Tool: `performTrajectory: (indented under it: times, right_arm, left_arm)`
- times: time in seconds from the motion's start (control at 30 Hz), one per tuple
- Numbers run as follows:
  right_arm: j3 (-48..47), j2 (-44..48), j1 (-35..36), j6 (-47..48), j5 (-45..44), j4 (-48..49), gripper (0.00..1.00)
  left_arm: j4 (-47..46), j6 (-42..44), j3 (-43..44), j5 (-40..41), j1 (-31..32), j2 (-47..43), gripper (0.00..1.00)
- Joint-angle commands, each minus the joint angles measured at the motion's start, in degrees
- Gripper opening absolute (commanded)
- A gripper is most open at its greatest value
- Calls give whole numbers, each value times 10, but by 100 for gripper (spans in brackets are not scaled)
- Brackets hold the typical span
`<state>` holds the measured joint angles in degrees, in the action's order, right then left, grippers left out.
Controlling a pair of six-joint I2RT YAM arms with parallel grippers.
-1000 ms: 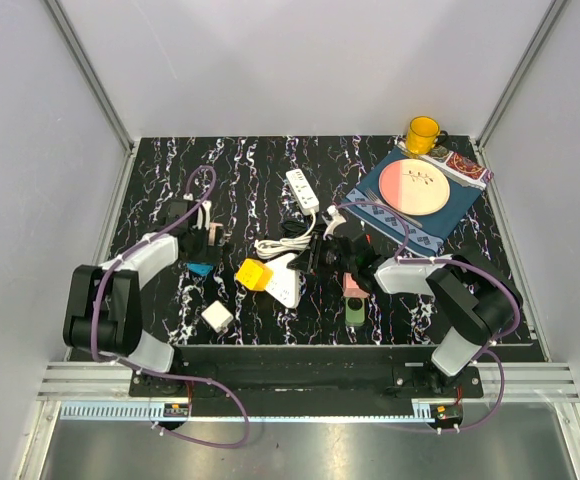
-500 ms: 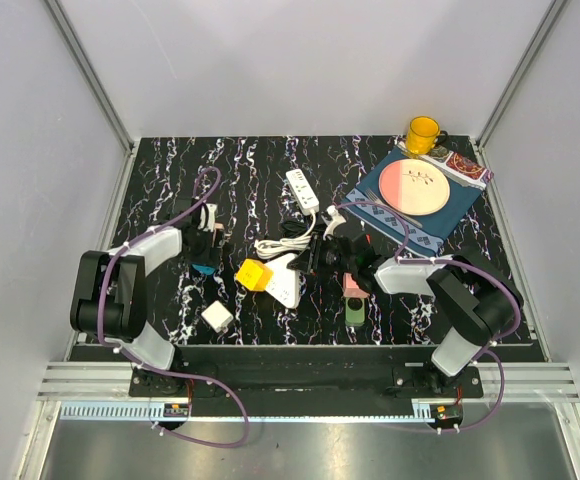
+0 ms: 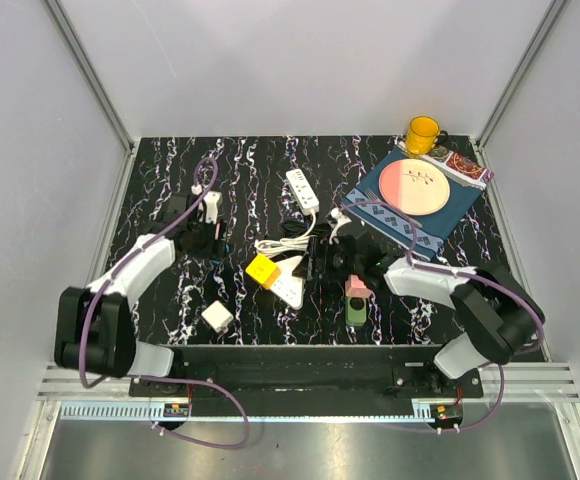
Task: Insert the plug
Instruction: Pick up the plug from the center of the board.
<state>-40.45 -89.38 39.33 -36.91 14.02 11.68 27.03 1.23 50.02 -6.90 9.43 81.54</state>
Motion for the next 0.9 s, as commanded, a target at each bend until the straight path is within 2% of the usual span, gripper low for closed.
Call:
performTrajectory:
  times: [0.0, 0.13, 0.23, 0.43, 0.67, 0.87]
  right_arm:
    - [-47, 79, 1, 42, -36, -94, 89]
    - [-76, 130, 1, 45, -45, -142, 89]
    - [-98, 167, 1, 42, -48, -172, 89]
    - [-138, 198, 6, 19, 1, -195, 83]
    - [-159, 196, 23, 1, 22, -195, 79]
    - [-165, 186, 35, -6, 21, -183, 75]
  left_arm:
    - [-29, -1, -7, -36, 10, -85, 35]
    - [-30, 8, -10, -54, 37, -153, 33]
    - [-28, 20, -11, -44, 86, -206, 32]
    - [-29, 33, -6, 0, 231, -270, 32]
    - [-39, 53, 3, 66, 380, -276, 32]
    - [-43, 65, 28, 104, 434, -251, 32]
